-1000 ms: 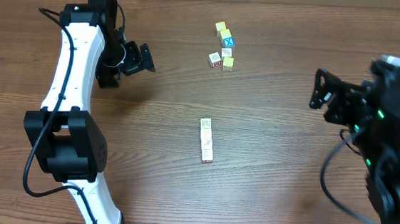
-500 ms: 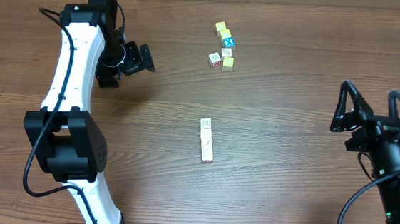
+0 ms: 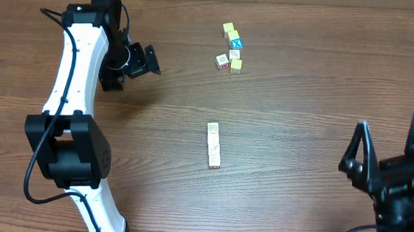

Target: Flip 4 blocks

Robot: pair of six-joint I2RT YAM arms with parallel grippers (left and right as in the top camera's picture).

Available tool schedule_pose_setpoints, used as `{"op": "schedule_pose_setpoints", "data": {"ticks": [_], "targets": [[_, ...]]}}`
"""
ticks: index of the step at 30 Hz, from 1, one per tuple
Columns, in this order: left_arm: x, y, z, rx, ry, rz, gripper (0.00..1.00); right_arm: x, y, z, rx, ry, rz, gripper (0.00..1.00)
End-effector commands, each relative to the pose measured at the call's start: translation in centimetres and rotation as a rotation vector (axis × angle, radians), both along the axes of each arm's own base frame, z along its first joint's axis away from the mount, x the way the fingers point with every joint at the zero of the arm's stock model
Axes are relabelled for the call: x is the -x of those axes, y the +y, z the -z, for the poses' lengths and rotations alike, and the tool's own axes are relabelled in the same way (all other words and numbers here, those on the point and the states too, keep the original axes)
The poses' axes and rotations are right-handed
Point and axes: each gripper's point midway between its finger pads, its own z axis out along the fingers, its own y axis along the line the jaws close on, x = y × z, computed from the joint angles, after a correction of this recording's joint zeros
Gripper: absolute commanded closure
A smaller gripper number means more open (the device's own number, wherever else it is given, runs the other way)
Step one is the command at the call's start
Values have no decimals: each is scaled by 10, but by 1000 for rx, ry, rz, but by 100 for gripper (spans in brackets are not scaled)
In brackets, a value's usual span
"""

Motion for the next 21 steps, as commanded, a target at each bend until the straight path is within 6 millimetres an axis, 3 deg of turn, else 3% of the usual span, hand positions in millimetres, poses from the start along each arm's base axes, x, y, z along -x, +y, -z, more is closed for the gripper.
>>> {"op": "schedule_pose_setpoints", "data": {"ticks": [1, 5, 11, 16, 21], "targets": [[1, -3, 3, 1, 8, 18, 0, 18, 6, 3, 85, -108, -6, 0], [1, -3, 3, 1, 8, 18, 0, 37, 7, 8, 139, -229, 23, 0], [1, -3, 3, 1, 8, 18, 0, 47, 5, 27, 127, -306, 33, 0], [1, -3, 3, 1, 8, 18, 0, 48, 4, 46, 117, -349, 41, 0], [1, -3, 3, 1, 8, 18, 0, 33, 6, 73, 122, -296, 42, 0]]}}
